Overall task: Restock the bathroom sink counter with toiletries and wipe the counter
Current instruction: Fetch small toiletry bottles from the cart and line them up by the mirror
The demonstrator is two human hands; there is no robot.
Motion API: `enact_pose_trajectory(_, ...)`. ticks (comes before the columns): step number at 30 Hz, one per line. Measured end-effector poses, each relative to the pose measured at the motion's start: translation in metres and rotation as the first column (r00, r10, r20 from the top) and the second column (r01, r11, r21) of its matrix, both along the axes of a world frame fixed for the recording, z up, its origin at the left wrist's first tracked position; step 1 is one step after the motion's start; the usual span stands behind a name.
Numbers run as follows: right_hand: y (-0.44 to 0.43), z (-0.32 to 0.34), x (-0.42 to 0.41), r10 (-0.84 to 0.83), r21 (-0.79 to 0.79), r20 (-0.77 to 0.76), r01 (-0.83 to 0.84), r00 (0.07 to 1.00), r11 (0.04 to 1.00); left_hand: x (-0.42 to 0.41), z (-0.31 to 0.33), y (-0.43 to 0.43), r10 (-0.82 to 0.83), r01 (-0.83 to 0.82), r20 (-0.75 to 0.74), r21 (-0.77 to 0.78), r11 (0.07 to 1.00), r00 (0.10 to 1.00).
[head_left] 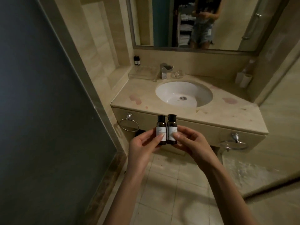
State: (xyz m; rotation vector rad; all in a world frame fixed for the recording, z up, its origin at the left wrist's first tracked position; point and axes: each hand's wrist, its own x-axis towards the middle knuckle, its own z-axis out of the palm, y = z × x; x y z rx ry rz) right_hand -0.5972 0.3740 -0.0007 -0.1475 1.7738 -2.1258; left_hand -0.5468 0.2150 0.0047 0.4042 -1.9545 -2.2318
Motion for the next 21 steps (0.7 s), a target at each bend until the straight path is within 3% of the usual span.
enact_pose_trajectory(8, -0.053, -0.017, -0.109, 0.122, 0.018, 0.053, -0.123, 0.991, 0.992, -0.093, -0.013, -0.046, 0.123, -0.123, 0.006, -0.066, 0.990, 0.992)
enact_pose_trajectory(17, -0.163, -0.034, -0.245, 0.145, 0.060, 0.037, -0.147, 0.989, 0.987, -0.228, -0.036, -0.155, 0.129, -0.121, 0.019, -0.219, 0.968, 0.992)
enact_pose_trajectory(21, -0.208, -0.030, -0.306, 0.128, 0.076, 0.031, -0.130, 0.991, 0.989, -0.288, -0.035, -0.200, 0.109, -0.101, 0.042, -0.151, 0.983, 0.993)
